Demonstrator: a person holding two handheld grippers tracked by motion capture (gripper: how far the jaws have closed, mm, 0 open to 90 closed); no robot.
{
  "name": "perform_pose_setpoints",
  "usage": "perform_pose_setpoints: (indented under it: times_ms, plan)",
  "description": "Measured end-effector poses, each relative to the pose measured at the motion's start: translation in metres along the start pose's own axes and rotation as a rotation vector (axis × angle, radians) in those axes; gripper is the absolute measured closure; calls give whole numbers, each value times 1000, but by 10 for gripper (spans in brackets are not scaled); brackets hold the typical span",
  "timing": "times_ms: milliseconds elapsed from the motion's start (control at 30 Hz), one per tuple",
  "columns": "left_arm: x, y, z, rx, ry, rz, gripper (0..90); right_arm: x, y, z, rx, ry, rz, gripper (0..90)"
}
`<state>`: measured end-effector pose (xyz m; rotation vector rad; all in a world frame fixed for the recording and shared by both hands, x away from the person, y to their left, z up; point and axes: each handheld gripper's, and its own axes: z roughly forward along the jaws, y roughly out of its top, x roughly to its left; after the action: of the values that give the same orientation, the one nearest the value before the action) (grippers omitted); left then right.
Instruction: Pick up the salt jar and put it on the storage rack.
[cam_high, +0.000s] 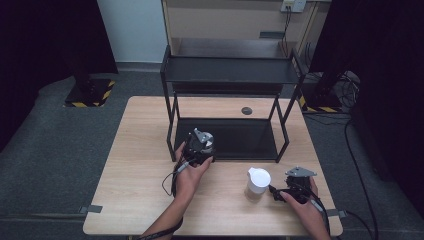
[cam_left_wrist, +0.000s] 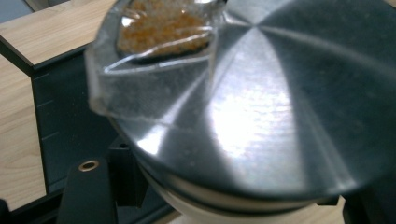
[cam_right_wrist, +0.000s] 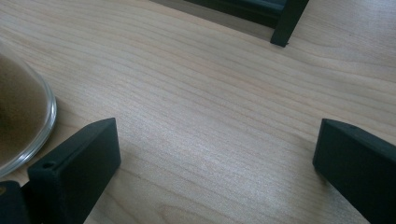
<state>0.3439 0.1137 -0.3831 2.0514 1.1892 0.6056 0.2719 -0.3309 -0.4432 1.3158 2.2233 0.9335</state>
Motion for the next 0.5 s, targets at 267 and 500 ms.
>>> perform_pose_setpoints:
  times_ms: [267, 500]
  plan:
    - [2, 11, 16, 3, 18, -5, 298, 0, 0, 0, 0, 2, -1, 13]
    - [0, 16, 27, 2, 16, -3, 298, -1, 0, 0, 0, 2, -2, 13]
